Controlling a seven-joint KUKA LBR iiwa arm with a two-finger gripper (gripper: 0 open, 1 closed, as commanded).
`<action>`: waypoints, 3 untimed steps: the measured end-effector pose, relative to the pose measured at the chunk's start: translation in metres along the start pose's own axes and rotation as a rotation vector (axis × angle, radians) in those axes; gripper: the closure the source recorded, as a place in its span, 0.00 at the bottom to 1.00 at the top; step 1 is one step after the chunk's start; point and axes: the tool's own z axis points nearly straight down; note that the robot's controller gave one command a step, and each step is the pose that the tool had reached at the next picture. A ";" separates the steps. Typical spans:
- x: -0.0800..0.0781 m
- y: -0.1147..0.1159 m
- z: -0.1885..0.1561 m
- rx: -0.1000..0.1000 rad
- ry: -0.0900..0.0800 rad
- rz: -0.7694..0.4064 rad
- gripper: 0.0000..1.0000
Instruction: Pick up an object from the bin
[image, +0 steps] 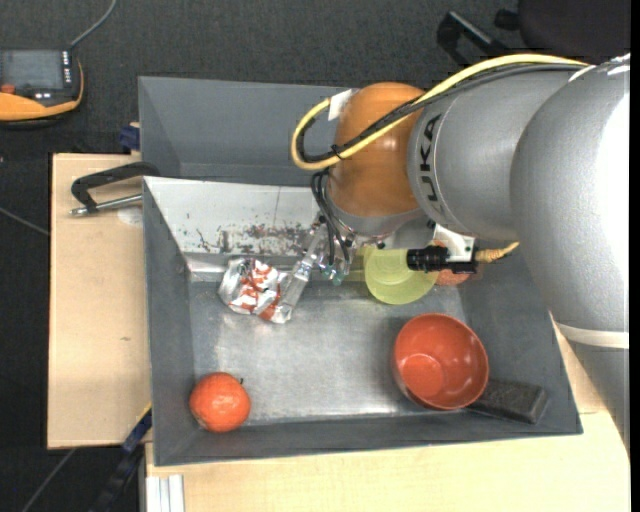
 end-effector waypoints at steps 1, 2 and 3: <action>-0.004 -0.020 -0.036 -0.003 -0.007 -0.234 0.00; -0.016 -0.027 -0.052 -0.008 -0.013 -0.129 0.00; -0.015 -0.027 -0.052 -0.008 -0.011 -0.129 1.00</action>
Offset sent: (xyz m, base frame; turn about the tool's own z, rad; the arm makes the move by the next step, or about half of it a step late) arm -0.0087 -0.0201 0.0329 -0.2334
